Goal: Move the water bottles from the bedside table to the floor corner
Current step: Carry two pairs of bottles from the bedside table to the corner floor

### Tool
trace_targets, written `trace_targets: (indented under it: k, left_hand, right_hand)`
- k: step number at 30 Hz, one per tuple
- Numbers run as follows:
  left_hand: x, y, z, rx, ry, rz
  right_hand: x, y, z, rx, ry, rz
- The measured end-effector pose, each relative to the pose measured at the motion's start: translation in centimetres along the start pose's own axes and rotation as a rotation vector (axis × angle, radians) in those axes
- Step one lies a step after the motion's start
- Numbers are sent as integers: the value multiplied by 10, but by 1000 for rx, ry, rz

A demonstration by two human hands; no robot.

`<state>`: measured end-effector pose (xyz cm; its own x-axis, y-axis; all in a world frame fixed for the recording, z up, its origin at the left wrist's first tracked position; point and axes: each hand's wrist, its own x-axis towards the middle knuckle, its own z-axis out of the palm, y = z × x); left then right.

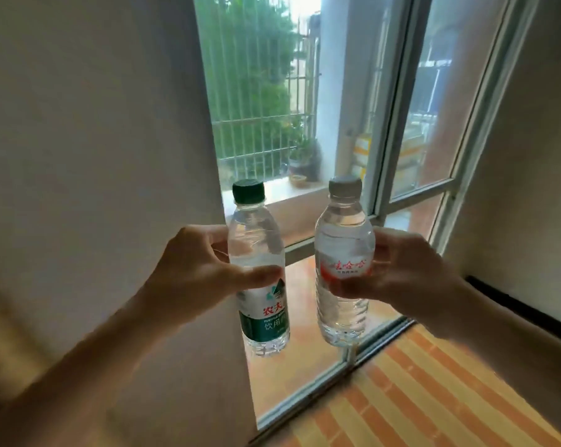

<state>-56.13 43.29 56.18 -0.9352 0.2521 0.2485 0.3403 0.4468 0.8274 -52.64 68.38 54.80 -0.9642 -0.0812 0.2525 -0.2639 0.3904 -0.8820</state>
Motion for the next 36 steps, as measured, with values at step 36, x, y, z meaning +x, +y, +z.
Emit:
trace_targets:
  k: [36]
  left_hand:
    - [416, 168, 514, -256, -704, 405]
  right_hand:
    - [42, 235, -448, -177, 823, 420]
